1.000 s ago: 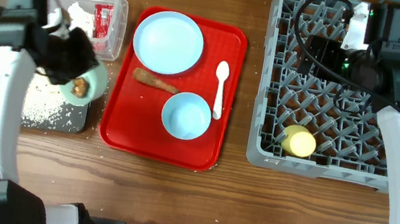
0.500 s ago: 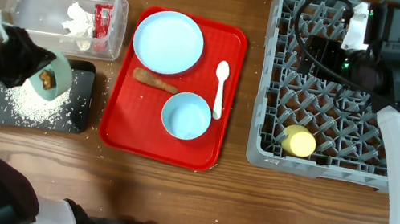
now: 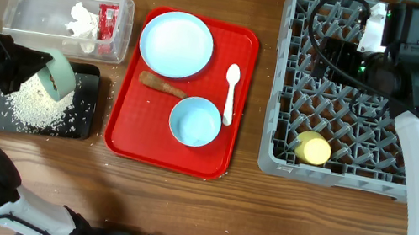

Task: Sort waste into correct bins and load items into the dishwasher rack
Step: 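Carry the bowl left and tilt it over the black tray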

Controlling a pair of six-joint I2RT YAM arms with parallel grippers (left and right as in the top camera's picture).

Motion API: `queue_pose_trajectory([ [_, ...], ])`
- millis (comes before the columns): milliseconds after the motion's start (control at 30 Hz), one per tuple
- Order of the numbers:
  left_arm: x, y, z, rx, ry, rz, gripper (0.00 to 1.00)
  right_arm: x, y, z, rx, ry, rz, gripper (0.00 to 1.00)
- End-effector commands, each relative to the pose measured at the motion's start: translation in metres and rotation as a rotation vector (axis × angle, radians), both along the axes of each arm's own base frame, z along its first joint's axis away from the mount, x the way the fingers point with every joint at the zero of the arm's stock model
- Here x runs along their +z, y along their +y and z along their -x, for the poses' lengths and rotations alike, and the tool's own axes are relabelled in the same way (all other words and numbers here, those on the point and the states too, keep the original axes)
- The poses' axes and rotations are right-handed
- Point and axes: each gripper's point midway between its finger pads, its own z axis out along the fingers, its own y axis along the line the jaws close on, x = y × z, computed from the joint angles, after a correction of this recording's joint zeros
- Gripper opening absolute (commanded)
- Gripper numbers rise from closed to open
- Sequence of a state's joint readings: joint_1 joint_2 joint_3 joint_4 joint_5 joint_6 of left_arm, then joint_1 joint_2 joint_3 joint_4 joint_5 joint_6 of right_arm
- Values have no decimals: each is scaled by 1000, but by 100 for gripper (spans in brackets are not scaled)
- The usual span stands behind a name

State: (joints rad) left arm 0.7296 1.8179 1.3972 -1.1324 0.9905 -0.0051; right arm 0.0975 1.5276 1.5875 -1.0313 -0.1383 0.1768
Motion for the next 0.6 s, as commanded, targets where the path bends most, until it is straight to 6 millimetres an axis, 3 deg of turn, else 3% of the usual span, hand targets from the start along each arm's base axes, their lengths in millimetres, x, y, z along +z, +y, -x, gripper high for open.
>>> queue_pose_trajectory([
  [0,16,9,-6,6,-143,73,4,6,4,1,26,-16,-3,100],
  [267,22,41,-2,100,-268,222,4,7,4,-1,25,-24,-4,100],
  [567,35,44,-6,184,-329,503,4,6,4,0,26,-19,-3,100],
])
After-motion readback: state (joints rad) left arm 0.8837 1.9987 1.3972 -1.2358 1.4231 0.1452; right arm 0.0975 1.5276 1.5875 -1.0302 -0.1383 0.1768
